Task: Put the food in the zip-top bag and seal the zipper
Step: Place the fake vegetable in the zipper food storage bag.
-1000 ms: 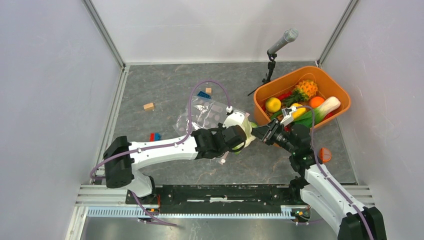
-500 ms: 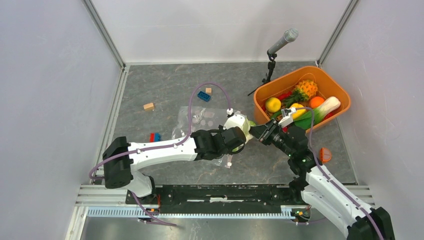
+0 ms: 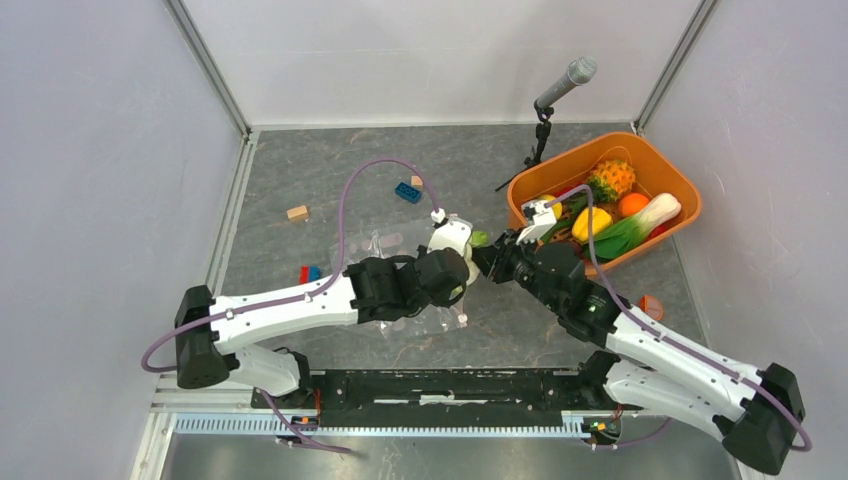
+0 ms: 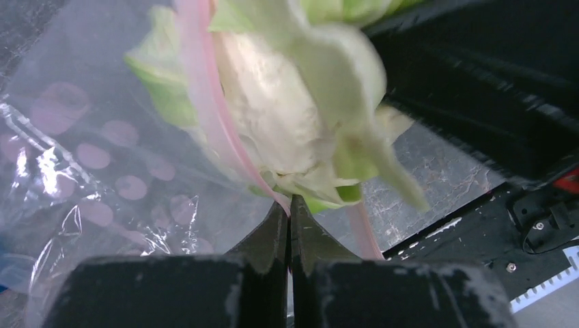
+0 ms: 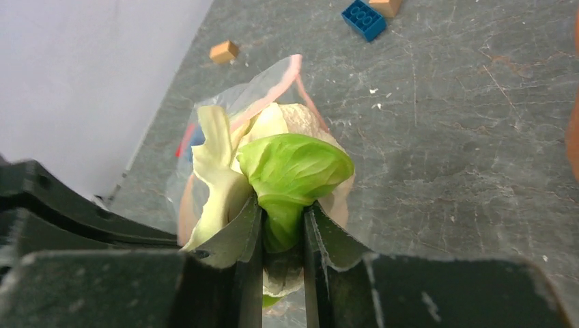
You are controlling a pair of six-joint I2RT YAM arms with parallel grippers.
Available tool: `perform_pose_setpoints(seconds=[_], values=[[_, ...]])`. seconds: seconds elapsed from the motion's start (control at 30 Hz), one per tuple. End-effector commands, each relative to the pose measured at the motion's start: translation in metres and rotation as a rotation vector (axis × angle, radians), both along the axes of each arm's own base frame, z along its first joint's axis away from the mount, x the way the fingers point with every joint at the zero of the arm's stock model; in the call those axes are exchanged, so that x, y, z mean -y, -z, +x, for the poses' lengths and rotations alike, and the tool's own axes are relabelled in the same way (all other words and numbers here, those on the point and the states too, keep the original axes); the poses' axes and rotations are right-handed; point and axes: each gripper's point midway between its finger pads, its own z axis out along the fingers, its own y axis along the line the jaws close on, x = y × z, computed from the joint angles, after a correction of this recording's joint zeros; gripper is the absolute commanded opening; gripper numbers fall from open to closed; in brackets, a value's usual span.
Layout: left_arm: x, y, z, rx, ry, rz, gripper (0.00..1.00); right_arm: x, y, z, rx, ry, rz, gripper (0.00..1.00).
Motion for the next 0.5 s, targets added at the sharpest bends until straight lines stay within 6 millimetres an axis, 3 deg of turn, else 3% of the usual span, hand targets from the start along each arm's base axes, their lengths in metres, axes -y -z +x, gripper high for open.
perform_pose_setpoints(seconds=[0.0,0.23,0.47], values=[[0.018,-0.056,0.008,0.073,-0.065,-0.256,0.02,-0.008,0.007,-0.007,0.048,-0.009,-0.138,0.06],[0.004,-0.069,0.012,0.121,-0.095,-0.291,0.02,-0.002,0.01,-0.008,0.07,0.004,-0.235,0.07],[0.005,-0.069,0.013,0.124,-0.094,-0.283,0.02,-0.017,-0.013,-0.012,0.141,-0.076,-0.19,0.19]])
